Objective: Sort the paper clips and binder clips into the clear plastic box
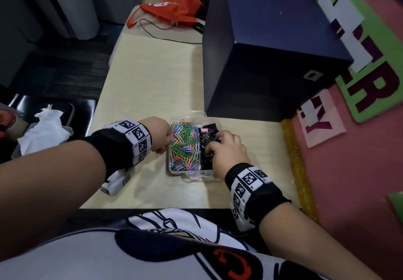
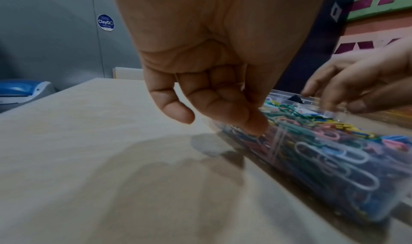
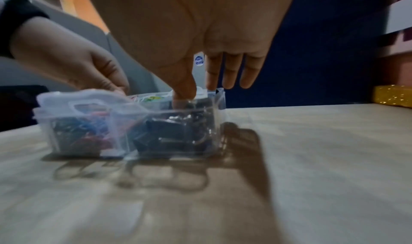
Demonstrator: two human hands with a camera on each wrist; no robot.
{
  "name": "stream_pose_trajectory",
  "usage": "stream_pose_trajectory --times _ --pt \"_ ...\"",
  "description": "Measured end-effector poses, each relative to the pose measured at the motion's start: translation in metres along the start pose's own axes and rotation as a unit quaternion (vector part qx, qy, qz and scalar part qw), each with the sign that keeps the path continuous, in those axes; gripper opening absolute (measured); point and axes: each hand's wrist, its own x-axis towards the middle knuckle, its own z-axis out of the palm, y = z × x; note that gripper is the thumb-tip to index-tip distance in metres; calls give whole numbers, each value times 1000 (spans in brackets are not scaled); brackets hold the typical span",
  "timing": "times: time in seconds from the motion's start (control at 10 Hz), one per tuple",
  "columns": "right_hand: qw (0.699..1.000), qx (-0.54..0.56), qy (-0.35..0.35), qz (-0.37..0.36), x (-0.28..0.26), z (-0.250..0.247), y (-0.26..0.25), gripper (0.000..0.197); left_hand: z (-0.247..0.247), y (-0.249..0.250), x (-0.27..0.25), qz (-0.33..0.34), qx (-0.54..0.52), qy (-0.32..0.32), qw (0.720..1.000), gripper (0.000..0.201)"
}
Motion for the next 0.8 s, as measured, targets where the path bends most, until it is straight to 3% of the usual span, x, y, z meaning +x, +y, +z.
stream_pose_trajectory --times 0.1,0.2,0.3,0.4,0.5,0.6,0.7,0.8 --pt "999 -22 -44 -4 0 -1 10 47 2 12 -1 -21 17 4 1000 36" --pt "1000 19 9 -9 3 -6 18 38 5 17 -1 -39 21 13 999 32" --pt "999 24 1 -27 6 -8 25 56 8 19 -4 -55 16 31 998 35" --pt "995 -22 -84 -57 4 -9 28 74 9 23 -7 -73 27 37 996 38" --pt "997 12 -30 -72 -1 -7 33 57 11 23 -6 -86 26 38 995 39" --pt "996 78 30 11 -2 -8 40 34 11 23 -4 -91 17 30 995 38" --pt "993 74 8 93 1 -10 46 30 10 22 -2 -90 23 26 995 38" --pt "990 92 -8 106 5 -19 50 29 6 19 -1 -95 48 26 994 42"
